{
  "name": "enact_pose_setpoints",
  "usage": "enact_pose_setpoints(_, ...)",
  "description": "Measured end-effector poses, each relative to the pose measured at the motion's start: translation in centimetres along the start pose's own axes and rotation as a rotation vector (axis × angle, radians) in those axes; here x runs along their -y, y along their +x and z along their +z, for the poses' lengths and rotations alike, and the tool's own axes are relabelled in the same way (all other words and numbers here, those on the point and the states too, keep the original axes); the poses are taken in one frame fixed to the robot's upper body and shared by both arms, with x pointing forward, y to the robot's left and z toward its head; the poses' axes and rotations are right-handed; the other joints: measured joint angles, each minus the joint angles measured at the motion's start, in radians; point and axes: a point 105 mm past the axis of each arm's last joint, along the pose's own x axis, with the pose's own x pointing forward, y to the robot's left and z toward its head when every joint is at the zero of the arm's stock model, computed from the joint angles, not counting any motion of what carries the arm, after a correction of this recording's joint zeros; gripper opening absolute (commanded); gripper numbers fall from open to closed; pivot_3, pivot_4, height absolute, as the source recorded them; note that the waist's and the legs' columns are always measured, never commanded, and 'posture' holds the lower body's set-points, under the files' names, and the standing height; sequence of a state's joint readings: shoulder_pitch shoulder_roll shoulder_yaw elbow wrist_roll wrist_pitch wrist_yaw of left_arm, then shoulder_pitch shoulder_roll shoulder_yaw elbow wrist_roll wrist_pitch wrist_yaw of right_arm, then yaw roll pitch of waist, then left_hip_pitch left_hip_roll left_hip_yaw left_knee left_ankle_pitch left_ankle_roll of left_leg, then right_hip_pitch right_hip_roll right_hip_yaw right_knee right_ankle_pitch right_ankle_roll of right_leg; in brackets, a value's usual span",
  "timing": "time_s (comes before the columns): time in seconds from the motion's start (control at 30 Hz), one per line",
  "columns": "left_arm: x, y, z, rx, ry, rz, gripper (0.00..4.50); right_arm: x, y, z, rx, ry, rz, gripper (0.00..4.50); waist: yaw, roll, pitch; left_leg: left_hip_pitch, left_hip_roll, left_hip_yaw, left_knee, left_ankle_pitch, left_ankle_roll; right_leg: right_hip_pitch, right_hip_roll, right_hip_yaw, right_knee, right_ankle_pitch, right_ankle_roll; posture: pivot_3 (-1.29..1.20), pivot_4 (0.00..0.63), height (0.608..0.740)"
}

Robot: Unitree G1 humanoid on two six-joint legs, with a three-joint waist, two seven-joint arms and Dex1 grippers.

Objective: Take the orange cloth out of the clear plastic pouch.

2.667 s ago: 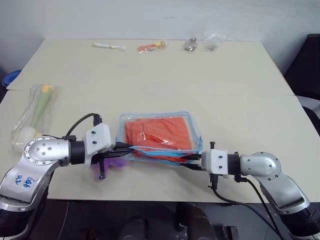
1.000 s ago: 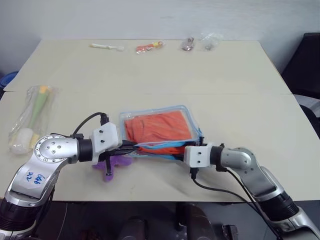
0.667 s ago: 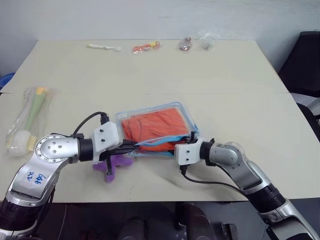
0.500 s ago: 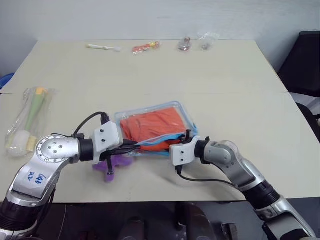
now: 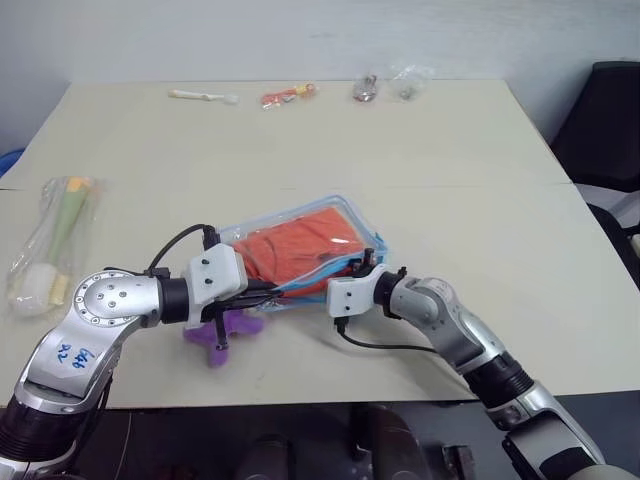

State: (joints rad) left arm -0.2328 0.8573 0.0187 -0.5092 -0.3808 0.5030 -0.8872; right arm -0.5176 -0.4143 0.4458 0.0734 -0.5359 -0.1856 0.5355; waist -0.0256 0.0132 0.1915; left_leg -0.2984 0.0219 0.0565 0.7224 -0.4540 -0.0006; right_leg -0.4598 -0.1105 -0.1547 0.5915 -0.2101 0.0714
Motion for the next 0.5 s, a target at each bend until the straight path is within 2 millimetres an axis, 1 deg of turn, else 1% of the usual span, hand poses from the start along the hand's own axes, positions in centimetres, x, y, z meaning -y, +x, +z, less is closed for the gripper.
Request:
enact_pose_setpoints(0.1,-0.04,0.0,0.07,0.001,0.003,0.0,0.12,-0.21,0.04,-0.02,0.006,0.002,0.007,1.28,-0.001,0.0,0.0,0.0,0.0,0.0,0.0,0.0,0.0,0.0,0.0,0.0,0.0,0.0,0.0,0.0,0.15,0.74)
enact_pose_setpoints(0.2,-0.14,0.01,0.21,0.003,0.009,0.002,0.12,-0.79,0.09,-0.06,0.008,0.008,0.031,0.16,-0.001,0.0,0.0,0.0,0.0,0.0,0.0,0.0,0.0,0.0,0.0,0.0,0.0,0.0,0.0,0.0,0.15,0.74)
enact_pose_setpoints(0.23,-0.17,0.02,0.25,0.004,0.01,0.002,0.12,-0.66,0.06,-0.06,0.009,0.008,0.027,0.05,-0.001,0.0,0.0,0.0,0.0,0.0,0.0,0.0,0.0,0.0,0.0,0.0,0.0,0.0,0.0,0.0,0.15,0.74)
enact_pose_setpoints(0.4,-0.25,0.17,0.39,0.01,0.014,0.002,0.12,-0.69,0.03,-0.1,0.012,0.011,0.033,0.05,-0.001,-0.001,0.0,0.0,0.0,-0.001,0.0,0.0,0.0,0.0,0.0,0.0,0.0,0.0,0.0,0.0,0.15,0.74)
enact_pose_setpoints(0.5,-0.21,0.34,0.37,0.01,0.015,0.0,0.12,-0.7,-0.11,-0.28,0.008,0.058,0.036,0.05,0.0,-0.001,0.0,0.0,0.0,-0.001,0.0,0.0,0.0,0.0,0.0,0.0,0.0,0.0,0.0,0.0,0.15,0.74)
